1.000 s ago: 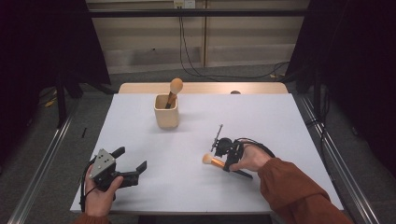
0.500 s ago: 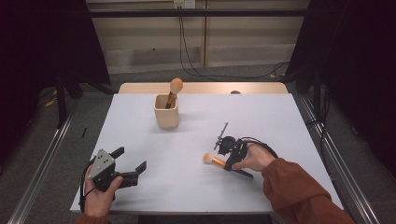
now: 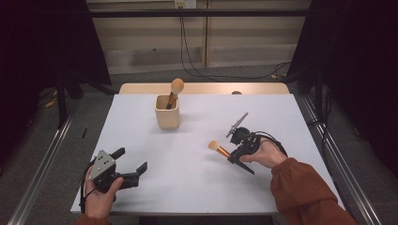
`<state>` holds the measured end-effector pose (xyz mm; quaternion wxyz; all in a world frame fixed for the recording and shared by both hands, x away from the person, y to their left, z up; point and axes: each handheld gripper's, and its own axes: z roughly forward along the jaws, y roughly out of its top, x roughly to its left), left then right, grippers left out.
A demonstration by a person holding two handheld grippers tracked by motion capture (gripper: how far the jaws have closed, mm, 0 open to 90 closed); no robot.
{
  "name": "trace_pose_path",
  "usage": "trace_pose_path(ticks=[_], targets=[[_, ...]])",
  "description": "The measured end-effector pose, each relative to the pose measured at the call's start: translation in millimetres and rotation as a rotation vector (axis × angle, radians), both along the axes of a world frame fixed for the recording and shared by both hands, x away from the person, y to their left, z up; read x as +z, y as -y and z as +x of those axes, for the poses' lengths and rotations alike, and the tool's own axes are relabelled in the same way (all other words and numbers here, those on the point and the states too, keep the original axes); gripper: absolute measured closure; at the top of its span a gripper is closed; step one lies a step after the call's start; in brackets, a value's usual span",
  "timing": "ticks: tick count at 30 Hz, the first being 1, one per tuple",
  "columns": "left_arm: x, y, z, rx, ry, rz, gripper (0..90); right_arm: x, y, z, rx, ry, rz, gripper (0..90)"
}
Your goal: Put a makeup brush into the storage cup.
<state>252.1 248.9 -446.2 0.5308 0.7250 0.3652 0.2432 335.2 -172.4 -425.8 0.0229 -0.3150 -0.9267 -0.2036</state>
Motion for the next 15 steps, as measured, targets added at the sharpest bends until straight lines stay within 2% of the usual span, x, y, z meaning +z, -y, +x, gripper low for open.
trace_pose_path(ticks=[3, 8, 15], targets=[[-0.2, 0.1, -0.2, -0.002, -0.002, 0.0, 3.4, 0.5, 3.8, 1.1, -0.01, 0.021, 0.032, 75.7], [-0.3, -0.2, -0.2, 0.0, -0.004, -0.002, 3.4, 3.6, 9.5, -0.2, -0.044, 0.045, 0.121, 75.6], [-0.3, -0.1, -0.7, 0.004, -0.004, -0.004, 3.4, 6.4, 18.3, -4.4, -0.072, 0.102, 0.207, 75.6]])
